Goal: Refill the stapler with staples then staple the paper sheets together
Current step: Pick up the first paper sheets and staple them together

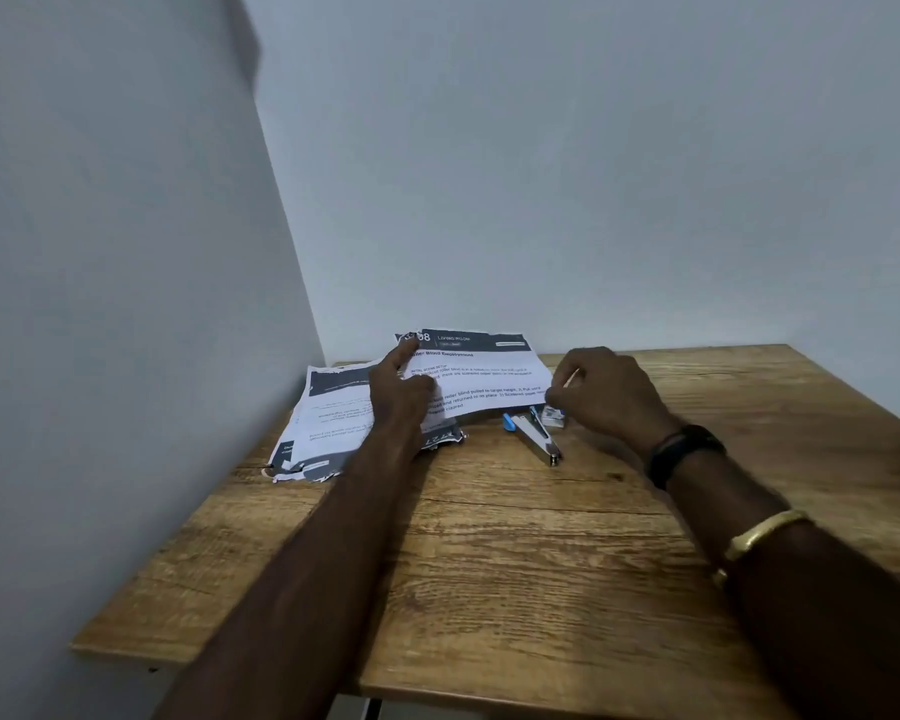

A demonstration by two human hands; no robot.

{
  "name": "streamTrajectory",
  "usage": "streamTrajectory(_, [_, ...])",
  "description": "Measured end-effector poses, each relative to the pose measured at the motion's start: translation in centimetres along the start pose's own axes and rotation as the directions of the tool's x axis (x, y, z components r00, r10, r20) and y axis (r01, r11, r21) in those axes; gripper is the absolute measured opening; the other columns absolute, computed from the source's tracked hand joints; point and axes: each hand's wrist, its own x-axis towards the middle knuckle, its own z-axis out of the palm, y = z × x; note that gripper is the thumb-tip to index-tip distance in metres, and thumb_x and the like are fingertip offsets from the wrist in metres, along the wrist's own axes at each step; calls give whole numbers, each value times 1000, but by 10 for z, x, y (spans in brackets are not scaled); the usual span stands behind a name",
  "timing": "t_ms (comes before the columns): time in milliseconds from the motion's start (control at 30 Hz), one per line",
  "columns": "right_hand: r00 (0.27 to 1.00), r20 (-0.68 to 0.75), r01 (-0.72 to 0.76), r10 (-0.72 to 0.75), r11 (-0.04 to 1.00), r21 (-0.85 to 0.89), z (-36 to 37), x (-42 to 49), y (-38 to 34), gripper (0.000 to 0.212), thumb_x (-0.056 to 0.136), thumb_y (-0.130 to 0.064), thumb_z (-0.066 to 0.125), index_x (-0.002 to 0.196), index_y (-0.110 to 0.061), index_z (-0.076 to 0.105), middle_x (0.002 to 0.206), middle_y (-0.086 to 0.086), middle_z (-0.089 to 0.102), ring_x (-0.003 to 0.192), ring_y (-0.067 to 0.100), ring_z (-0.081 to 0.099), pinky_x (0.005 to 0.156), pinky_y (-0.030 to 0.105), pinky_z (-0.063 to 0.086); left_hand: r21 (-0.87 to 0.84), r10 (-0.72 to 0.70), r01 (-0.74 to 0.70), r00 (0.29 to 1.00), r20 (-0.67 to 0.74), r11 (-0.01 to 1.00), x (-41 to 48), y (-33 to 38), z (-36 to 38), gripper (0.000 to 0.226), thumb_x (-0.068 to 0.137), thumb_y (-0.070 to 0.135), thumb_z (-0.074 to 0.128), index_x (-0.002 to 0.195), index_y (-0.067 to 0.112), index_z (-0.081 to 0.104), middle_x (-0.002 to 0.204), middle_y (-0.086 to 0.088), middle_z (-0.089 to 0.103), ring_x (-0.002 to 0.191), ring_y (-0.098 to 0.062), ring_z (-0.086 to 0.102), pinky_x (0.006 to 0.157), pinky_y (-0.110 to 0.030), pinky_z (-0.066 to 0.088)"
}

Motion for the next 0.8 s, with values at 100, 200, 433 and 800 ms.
streamTrajectory(100, [955,285,-17,83,974,-225,3,-5,-14,55,61,-71,78,84,-22,66,92,-2,69,89,21,65,65,31,46,9,4,-4,1000,-22,1000,2,-6,1,70,76,-25,56,138,8,61,141,-9,62,128,-30,61,109,-48,51])
streamTrajectory(200, [928,352,19,120,930,-368,7,-10,-23,66,55,-74,81,93,-24,62,96,-2,67,88,21,63,62,30,45,13,2,-2,1000,-29,1000,4,-11,2,70,76,-23,55,138,9,62,142,-8,62,130,-29,59,111,-47,49])
streamTrajectory(433, [966,232,-72,117,978,-196,2,-10,-19,39,60,-49,81,81,-18,68,82,-1,72,77,19,66,55,26,41,36,19,-17,998,-55,999,9,-23,4,51,85,-8,65,131,12,68,137,-8,66,127,-27,61,113,-46,47])
streamTrajectory(800, [925,360,-375,125,470,799,-3,1,-7,12,90,-13,73,98,-7,68,109,21,76,92,35,78,76,47,64,33,44,-46,996,72,998,8,-26,9,45,81,-7,67,120,15,74,123,-7,73,115,-30,69,104,-51,54])
